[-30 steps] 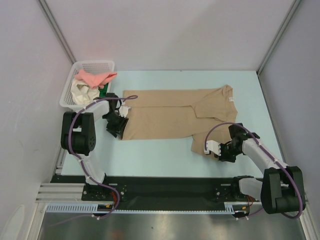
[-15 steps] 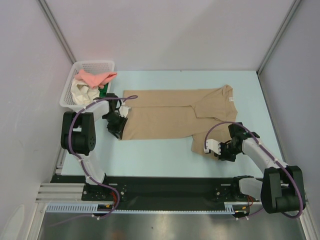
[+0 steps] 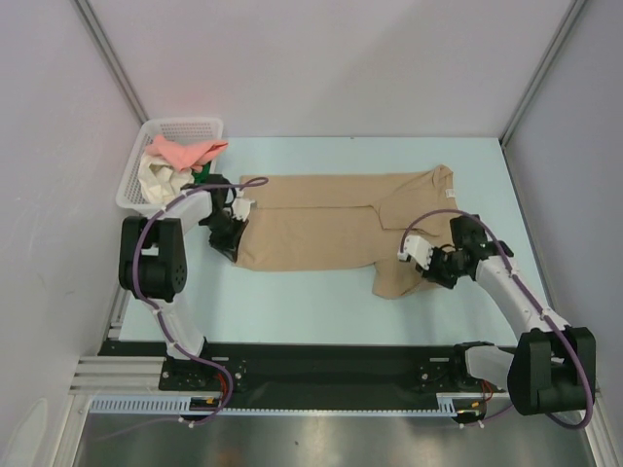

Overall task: Fold and stack the t-shirts
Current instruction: Fold the tshirt

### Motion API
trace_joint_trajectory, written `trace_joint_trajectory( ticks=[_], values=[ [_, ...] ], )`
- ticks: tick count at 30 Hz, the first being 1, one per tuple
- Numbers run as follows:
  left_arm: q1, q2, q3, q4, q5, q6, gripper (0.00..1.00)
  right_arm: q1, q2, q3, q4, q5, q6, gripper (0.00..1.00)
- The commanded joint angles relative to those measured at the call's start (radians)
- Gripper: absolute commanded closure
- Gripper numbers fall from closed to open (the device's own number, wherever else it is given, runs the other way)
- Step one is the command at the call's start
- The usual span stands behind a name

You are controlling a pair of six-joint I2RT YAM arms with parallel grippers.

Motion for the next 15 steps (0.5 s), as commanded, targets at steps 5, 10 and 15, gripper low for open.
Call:
trace_joint_trajectory(
  ticks=[5, 10, 15],
  values=[
    [0.002, -0.060, 0.092, -0.012, 0.006, 0.024, 1.00, -0.022, -0.018, 0.185, 0.079, -0.023, 0.143, 1.00],
    [0.002, -0.057, 0.132, -0.031, 0.011, 0.026, 1.00, -0.051, 0.009, 0.259, 0.121, -0.026, 0.183, 1.00],
    [0.002, -0.051, 0.185, -0.066, 0.034, 0.023, 1.00, -0.077, 0.037, 0.319, 0.168, -0.029, 0.202, 1.00]
  ],
)
